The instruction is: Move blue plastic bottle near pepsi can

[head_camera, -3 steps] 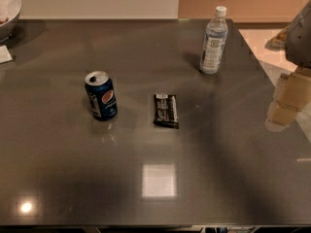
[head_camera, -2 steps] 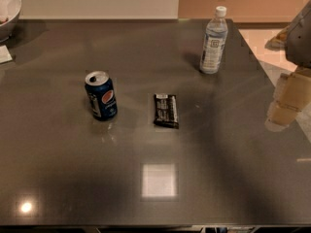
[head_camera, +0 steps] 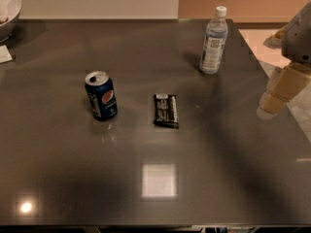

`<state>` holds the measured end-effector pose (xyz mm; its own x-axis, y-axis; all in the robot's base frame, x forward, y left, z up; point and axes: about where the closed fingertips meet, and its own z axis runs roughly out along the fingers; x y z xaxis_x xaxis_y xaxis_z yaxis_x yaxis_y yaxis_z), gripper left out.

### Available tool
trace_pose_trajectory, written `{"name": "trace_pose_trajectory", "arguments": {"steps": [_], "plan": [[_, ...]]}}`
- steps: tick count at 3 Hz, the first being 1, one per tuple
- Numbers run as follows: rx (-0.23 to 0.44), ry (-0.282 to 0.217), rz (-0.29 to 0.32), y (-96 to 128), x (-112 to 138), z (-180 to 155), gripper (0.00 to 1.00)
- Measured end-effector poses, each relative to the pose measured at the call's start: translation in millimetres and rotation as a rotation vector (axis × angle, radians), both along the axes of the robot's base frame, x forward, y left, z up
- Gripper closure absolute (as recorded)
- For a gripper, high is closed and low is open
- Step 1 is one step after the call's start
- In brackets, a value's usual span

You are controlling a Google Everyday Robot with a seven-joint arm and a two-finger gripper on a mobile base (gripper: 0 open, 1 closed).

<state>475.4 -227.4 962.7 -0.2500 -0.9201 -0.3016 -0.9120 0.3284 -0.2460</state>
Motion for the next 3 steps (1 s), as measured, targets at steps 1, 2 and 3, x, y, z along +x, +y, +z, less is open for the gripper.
{"name": "trace_pose_trajectory", "arguments": {"steps": [1, 2, 3], "plan": [[0.073, -0.017, -0.035, -6, 32, -13, 0.0], [0.155, -0.029, -0.076, -9, 71, -23, 0.0], [0.22, -0.034, -0.12, -14, 107, -30, 0.0]]}}
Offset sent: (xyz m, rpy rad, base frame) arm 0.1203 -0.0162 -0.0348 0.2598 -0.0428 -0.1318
